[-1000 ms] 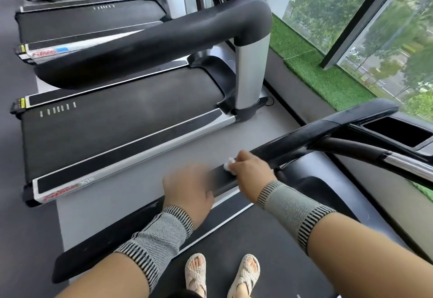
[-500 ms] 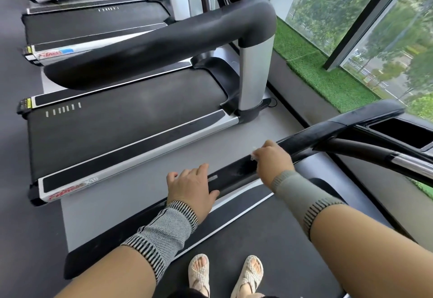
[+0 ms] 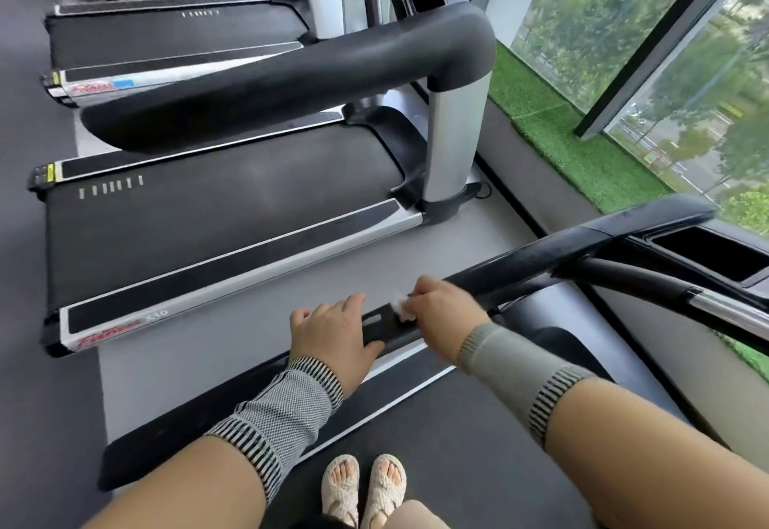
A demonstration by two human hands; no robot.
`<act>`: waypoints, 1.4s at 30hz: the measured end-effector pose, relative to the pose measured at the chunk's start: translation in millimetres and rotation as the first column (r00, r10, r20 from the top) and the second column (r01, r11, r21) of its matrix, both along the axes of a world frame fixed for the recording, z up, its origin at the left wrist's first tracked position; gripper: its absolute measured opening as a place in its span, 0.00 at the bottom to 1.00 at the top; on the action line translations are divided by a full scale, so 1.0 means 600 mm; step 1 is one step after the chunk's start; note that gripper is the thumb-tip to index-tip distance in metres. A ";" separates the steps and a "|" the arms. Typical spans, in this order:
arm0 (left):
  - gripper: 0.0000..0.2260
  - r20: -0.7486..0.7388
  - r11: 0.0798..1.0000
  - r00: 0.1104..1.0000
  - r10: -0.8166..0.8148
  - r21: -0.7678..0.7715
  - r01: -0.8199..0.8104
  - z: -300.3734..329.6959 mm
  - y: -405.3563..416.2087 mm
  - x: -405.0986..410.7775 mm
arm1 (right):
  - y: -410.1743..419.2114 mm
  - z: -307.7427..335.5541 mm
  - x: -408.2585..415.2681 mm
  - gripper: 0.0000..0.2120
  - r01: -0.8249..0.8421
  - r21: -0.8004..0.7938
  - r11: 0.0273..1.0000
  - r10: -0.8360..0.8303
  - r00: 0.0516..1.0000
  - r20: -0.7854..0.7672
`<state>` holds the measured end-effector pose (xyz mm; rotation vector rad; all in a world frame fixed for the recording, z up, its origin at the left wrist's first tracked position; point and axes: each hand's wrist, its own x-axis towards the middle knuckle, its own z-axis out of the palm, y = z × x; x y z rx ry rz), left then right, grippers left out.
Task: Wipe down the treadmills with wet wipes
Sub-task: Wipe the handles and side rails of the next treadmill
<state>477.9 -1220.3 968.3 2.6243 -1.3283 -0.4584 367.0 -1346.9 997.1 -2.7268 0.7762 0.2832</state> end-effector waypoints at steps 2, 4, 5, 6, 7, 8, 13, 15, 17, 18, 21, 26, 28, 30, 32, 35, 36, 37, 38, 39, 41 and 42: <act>0.26 -0.008 1.000 1.000 0.010 0.014 -0.010 0.001 0.002 -0.001 | -0.052 -0.006 -0.011 0.13 0.206 -0.112 0.972 -0.207 0.978 0.009; 0.25 0.001 0.999 1.000 0.027 0.017 -0.027 0.000 0.010 -0.002 | -0.034 -0.007 -0.008 0.11 0.241 -0.153 0.958 -0.236 0.970 0.050; 0.25 0.015 0.999 0.999 0.040 0.021 -0.040 0.000 0.015 0.000 | -0.007 -0.008 0.002 0.11 0.148 -0.112 0.983 -0.143 0.988 0.055; 0.25 0.027 0.998 0.998 0.058 0.030 -0.058 -0.001 0.021 0.003 | 0.022 -0.012 0.008 0.11 0.025 -0.048 0.999 -0.022 0.998 0.054; 0.25 0.032 0.996 0.996 0.078 0.043 -0.079 -0.001 0.026 0.005 | 0.040 -0.015 0.010 0.11 -0.091 -0.002 0.996 0.091 0.995 0.051; 0.24 0.033 0.994 0.995 0.091 0.057 -0.093 0.000 0.030 0.007 | 0.037 -0.012 0.010 0.10 -0.150 0.023 0.988 0.149 0.988 0.042; 0.20 0.031 0.989 0.993 0.113 0.095 -0.116 0.008 0.038 0.004 | -0.024 -0.005 0.008 0.10 0.142 -0.109 0.984 -0.140 0.990 0.027; 0.20 0.024 0.986 0.991 0.134 0.096 -0.135 0.008 0.038 0.001 | 0.020 -0.001 0.016 0.11 -0.044 -0.049 0.998 0.045 0.999 0.030; 0.19 0.027 0.984 0.989 0.145 0.104 -0.147 0.010 0.036 -0.002 | 0.028 0.000 0.009 0.14 -0.194 -0.017 0.981 0.194 0.981 0.013; 0.19 0.030 0.983 0.989 0.145 0.105 -0.148 0.011 0.036 -0.004 | 0.008 0.002 0.005 0.15 -0.166 -0.023 0.986 0.165 0.986 -0.015; 0.19 0.033 0.981 0.986 0.164 0.103 -0.166 0.011 0.037 -0.009 | -0.050 -0.011 -0.004 0.12 0.126 -0.113 0.986 -0.127 0.992 0.002; 0.19 0.025 0.973 0.978 0.207 0.097 -0.209 0.010 0.036 -0.016 | 0.044 -0.019 0.001 0.12 -0.179 -0.040 0.983 0.181 0.982 0.060; 0.19 0.025 0.975 0.978 0.205 0.086 -0.207 0.010 0.036 -0.016 | -0.002 -0.014 -0.002 0.13 -0.139 -0.055 0.989 0.142 0.989 0.044; 0.19 0.030 0.976 0.979 0.202 0.080 -0.204 0.009 0.036 -0.014 | -0.048 -0.017 -0.011 0.13 0.057 -0.109 0.992 -0.054 0.998 0.030; 0.19 0.026 0.975 0.980 0.199 0.093 -0.201 0.008 0.036 -0.013 | -0.028 -0.014 -0.010 0.14 0.117 -0.117 0.986 -0.112 0.992 0.051; 0.19 0.021 0.977 0.982 0.185 0.105 -0.187 0.010 0.033 -0.010 | 0.039 -0.013 -0.005 0.14 -0.136 -0.015 0.991 0.137 0.988 0.064; 0.19 0.018 0.979 0.984 0.177 0.103 -0.178 0.011 0.032 -0.008 | 0.031 -0.006 -0.004 0.14 -0.158 -0.005 0.987 0.158 0.985 0.063; 0.19 0.017 0.981 0.986 0.167 0.101 -0.168 0.011 0.031 -0.004 | 0.008 -0.004 -0.001 0.14 -0.104 -0.019 0.994 0.105 0.994 0.039; 0.19 0.013 0.982 0.987 0.158 0.101 -0.158 0.008 0.031 -0.001 | -0.017 -0.004 -0.001 0.13 0.003 -0.054 0.999 -0.001 1.000 0.024; 0.20 0.009 0.984 0.989 0.149 0.100 -0.149 0.006 0.031 0.003 | -0.032 -0.006 -0.002 0.12 0.110 -0.092 0.990 -0.109 0.994 0.016; 0.20 -0.004 0.986 0.992 0.129 0.103 -0.128 0.003 0.034 0.010 | -0.002 -0.009 0.007 0.11 0.179 -0.100 0.979 -0.175 0.984 0.046; 0.20 -0.012 0.988 0.993 0.116 0.103 -0.114 0.003 0.036 0.012 | 0.031 -0.011 0.018 0.11 0.100 -0.056 0.993 -0.097 0.994 0.059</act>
